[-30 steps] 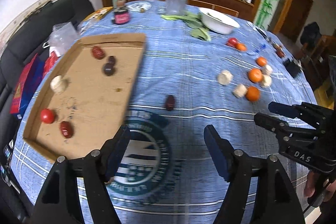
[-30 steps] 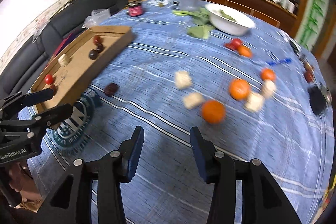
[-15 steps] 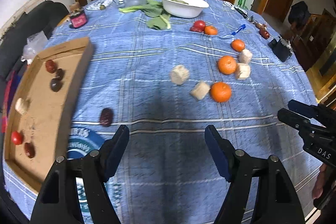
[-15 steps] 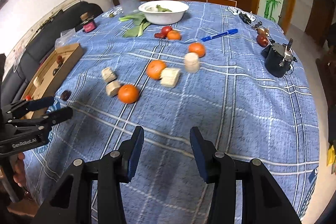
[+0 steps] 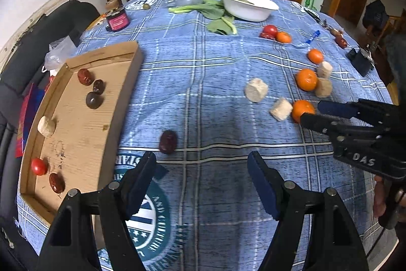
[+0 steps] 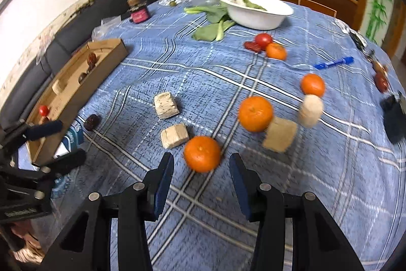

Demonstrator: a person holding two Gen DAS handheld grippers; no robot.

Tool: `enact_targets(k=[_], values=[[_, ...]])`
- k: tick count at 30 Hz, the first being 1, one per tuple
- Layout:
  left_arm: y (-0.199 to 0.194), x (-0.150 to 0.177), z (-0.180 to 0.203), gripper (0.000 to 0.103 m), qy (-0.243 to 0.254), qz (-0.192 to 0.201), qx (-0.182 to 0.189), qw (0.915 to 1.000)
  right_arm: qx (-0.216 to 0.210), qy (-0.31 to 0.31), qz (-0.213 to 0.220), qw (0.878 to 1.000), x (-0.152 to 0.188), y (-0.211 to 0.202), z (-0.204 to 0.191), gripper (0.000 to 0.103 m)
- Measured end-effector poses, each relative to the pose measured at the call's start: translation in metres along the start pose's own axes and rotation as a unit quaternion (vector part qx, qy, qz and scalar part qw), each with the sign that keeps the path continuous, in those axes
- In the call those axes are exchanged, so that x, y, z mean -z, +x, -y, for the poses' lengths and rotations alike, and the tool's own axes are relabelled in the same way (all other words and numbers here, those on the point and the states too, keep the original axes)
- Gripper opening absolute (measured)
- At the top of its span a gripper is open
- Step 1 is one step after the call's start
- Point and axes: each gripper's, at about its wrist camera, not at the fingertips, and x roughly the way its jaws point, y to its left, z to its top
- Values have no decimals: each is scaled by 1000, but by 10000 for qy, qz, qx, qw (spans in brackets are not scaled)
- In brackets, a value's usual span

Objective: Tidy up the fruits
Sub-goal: 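Grasp a tangerine with the right tool while the left tool grasps a beige cake cube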

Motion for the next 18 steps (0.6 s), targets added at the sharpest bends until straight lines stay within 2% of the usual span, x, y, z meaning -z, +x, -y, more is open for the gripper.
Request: enact_targets(k=[4, 6, 12, 18], values=[[6, -6, -5, 74, -45, -14, 23, 10000, -61, -164, -122, 9998, -1, 15, -2, 48], [10, -11, -3, 74, -40, -35, 28, 10000, -7, -287, -91, 9995, -1, 17, -1, 35], [23, -32, 12, 73, -86, -122, 311, 9994, 33, -142, 49, 9999, 4, 2, 12, 35], [38, -59, 37, 73, -181, -123, 637, 9977, 435, -238, 100, 9987, 23, -18, 26, 35]])
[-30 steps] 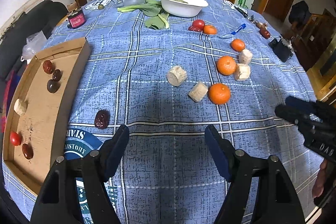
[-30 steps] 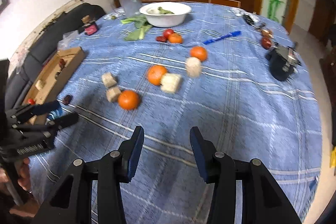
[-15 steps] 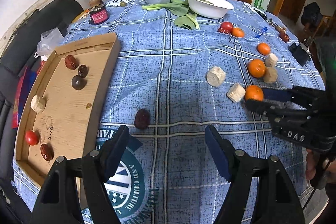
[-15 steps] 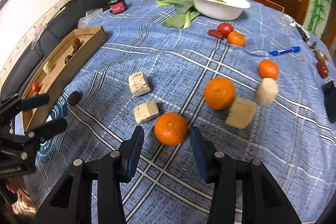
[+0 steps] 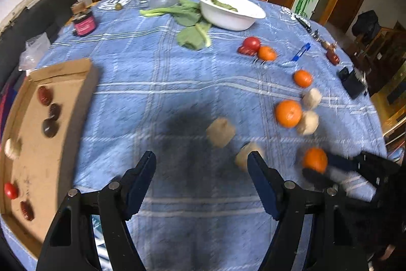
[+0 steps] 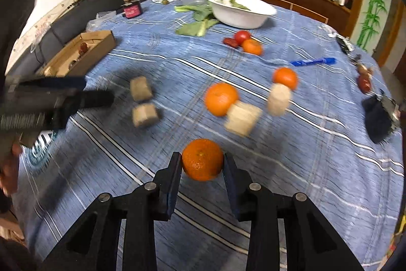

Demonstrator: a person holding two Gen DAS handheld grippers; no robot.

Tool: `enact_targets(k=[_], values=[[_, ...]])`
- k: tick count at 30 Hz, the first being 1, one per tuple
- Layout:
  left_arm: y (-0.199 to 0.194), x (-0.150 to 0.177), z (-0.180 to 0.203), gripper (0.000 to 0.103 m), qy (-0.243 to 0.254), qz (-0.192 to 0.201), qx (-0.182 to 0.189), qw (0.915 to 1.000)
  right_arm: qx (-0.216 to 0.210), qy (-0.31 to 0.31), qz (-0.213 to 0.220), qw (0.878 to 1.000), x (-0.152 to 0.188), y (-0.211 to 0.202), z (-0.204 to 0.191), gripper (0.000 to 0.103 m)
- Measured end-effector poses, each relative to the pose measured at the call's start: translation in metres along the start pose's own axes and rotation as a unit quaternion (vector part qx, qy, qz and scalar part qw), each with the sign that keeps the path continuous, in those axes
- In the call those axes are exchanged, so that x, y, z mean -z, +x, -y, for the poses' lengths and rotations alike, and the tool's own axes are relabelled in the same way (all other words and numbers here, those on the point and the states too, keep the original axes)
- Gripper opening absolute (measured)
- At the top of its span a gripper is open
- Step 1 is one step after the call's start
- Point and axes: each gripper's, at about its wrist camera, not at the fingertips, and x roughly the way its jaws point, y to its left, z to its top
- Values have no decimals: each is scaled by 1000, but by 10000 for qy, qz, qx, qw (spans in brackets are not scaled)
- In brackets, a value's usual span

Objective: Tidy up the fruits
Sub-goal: 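Grasp a tangerine with the right tool while the left tool grasps a beige cake cube, then carry the tangerine and beige cake cube over the cardboard tray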

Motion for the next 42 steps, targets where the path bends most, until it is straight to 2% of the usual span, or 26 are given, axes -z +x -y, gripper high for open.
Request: enact_targets(k=[7, 10, 11, 19, 26, 33, 42], values=[[34, -15, 14, 72, -103, -109, 7, 9999, -29, 320, -47, 9995, 13, -4, 23, 35], [45, -13, 12, 30, -139, -210, 72, 9997, -66, 357, -29, 9993, 14, -5, 23, 35], [48, -11, 10, 29, -158, -241, 177, 9994, -74, 359, -16, 9993, 15, -6, 22, 35], [30, 0, -1, 29, -94, 9, 288, 9995, -57, 393, 16, 9992, 15, -8, 18, 36], [-3, 32, -9, 29, 77, 46, 335, 9994, 27, 409, 47, 9991, 18, -15, 10, 35], [-24, 61, -23, 29, 32, 65, 390, 9992, 184, 435, 0, 9989, 23, -18, 1, 35], [-59, 66, -56, 29, -160, 330, 414, 9985, 141, 238, 149, 9995, 0, -24, -37, 36]])
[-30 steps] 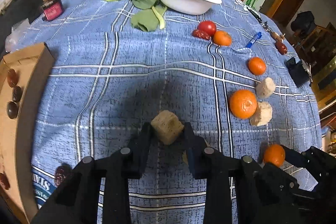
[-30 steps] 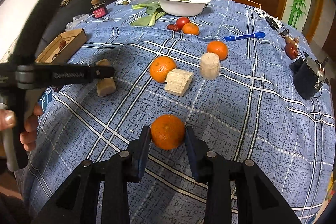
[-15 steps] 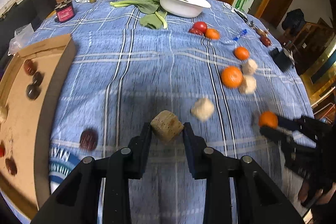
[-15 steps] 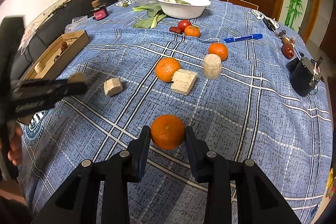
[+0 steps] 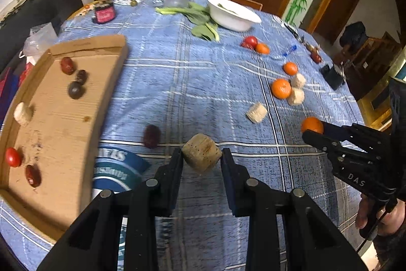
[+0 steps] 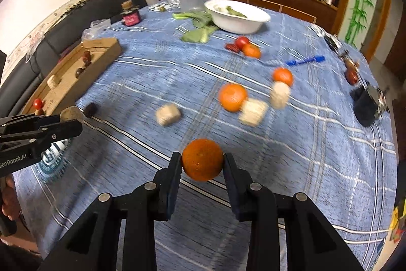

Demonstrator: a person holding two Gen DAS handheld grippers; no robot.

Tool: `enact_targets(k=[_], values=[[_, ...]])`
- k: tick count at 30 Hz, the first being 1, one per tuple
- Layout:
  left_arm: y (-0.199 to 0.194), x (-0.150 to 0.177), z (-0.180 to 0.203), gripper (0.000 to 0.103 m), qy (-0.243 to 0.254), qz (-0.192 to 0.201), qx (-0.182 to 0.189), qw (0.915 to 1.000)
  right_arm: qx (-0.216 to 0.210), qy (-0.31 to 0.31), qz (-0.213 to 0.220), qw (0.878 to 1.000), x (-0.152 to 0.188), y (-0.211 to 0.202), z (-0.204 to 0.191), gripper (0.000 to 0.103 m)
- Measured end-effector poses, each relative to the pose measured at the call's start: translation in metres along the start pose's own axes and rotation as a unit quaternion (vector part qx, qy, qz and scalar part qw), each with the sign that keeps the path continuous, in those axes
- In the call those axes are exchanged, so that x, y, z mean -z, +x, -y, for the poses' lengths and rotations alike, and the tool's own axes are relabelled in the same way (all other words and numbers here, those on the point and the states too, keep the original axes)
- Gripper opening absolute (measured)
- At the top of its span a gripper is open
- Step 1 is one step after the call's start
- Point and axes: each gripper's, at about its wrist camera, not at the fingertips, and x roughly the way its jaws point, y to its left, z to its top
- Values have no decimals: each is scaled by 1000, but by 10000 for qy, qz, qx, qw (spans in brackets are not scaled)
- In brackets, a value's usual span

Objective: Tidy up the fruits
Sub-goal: 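Carry the tangerine and beige cake cube over the cardboard tray, then lower the tangerine into the tray and open the right tool while the left tool releases the cube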

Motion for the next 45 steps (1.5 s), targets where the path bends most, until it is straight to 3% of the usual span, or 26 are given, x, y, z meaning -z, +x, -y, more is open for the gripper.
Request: enact_targets(k=[11, 25, 34, 45], values=[[-40, -13, -71, 29, -511, 375, -328, 9974, -385, -548, 91, 9977, -47, 17, -74, 36], [-38, -14, -163, 30, -1087, 301, -860, 9899, -847, -1291, 204, 9878, -114, 61, -171, 36], [-18, -17, -203, 30, -1332, 188, -1068, 9851, -963, -1210, 133, 9879, -154, 106, -199, 36], [1, -23, -219, 30, -1370, 52, -1041, 9851, -869, -1204, -51, 9889, -181, 151, -214, 36]])
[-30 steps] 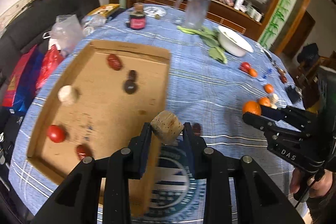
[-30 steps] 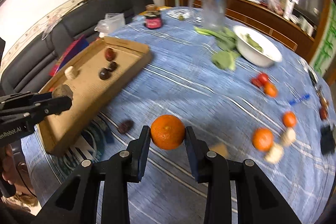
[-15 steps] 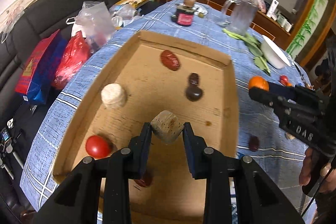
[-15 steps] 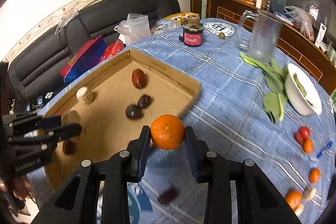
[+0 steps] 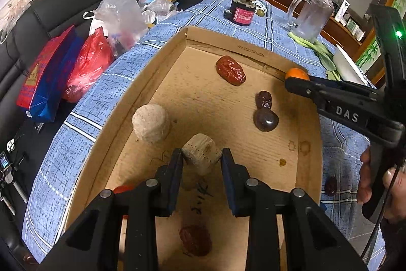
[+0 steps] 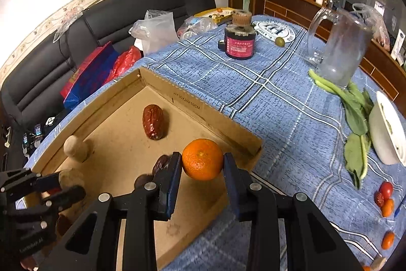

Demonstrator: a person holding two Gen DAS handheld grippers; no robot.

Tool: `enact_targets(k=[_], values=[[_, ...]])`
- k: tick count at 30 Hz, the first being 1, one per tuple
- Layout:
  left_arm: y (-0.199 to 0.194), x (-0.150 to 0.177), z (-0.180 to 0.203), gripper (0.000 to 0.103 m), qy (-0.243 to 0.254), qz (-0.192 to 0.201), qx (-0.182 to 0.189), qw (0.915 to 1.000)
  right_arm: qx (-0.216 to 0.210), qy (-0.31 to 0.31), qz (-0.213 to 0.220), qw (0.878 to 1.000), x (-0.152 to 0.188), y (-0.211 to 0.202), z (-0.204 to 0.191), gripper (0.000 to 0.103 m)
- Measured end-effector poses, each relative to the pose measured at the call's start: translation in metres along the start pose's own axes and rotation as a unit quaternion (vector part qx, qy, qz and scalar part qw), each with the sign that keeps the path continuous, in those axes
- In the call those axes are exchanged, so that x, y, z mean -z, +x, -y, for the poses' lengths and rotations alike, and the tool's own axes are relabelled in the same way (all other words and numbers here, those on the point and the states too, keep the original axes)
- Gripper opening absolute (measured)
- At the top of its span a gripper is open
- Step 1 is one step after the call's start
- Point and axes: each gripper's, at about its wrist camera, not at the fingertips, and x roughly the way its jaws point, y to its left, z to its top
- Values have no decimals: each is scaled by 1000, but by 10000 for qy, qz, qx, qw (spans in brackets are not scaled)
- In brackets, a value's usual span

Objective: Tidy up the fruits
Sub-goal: 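Lower the tangerine into the tray and open the right tool while the left tool releases the cube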

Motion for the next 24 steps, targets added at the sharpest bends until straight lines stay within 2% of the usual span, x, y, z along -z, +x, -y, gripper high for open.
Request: enact_targets(k=[10, 24], values=[[14, -5, -3, 30, -14, -115, -12, 9999, 43, -100, -224, 9997, -3, 26, -1, 36], [18, -7, 1, 30, 44, -130, -96, 9999, 203, -330, -260, 9989, -4, 32, -7, 36]])
